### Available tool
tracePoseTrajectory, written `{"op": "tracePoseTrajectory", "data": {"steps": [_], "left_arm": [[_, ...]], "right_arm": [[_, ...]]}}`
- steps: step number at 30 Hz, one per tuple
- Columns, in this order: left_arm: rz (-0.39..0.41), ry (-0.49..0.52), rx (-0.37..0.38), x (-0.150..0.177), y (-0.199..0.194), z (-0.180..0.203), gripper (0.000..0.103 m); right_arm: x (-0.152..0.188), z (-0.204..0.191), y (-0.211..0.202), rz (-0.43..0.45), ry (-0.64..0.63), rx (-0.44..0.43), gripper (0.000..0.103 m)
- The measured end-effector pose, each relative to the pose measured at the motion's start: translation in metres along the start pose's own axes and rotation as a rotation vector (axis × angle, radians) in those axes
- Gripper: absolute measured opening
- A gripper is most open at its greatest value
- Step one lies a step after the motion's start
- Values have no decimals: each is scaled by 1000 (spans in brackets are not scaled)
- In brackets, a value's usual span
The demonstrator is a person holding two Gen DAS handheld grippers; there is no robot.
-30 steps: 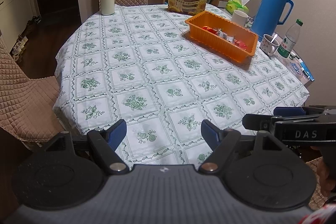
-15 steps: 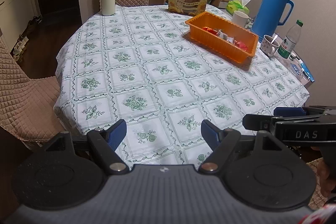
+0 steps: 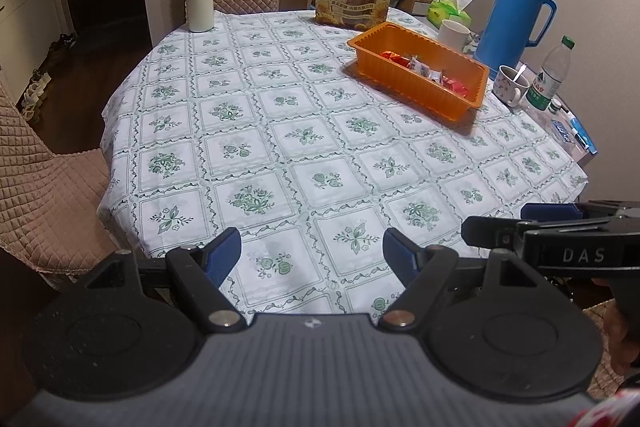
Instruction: Organize snacks
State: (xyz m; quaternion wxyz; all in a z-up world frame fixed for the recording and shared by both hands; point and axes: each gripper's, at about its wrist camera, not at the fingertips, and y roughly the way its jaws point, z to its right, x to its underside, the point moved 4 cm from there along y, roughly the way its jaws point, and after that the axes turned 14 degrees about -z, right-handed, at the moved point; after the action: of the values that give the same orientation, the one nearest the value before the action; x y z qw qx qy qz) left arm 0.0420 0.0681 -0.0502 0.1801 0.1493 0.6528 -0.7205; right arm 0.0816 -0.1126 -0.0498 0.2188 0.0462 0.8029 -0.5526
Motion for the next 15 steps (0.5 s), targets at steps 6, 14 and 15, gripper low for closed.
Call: {"op": "tracePoseTrajectory", "data": {"steps": [6,14,15], "left_arm": [[0,0,0,0,1,0,76],[-3,0,1,-3,4,1,76],[-4,0,2,-4,5,2,76]], "right_arm": [[0,2,0,0,-1,1,85],[-3,7,2,-3,1,1,85],[-4,7,3,-4,2,1,85]]}}
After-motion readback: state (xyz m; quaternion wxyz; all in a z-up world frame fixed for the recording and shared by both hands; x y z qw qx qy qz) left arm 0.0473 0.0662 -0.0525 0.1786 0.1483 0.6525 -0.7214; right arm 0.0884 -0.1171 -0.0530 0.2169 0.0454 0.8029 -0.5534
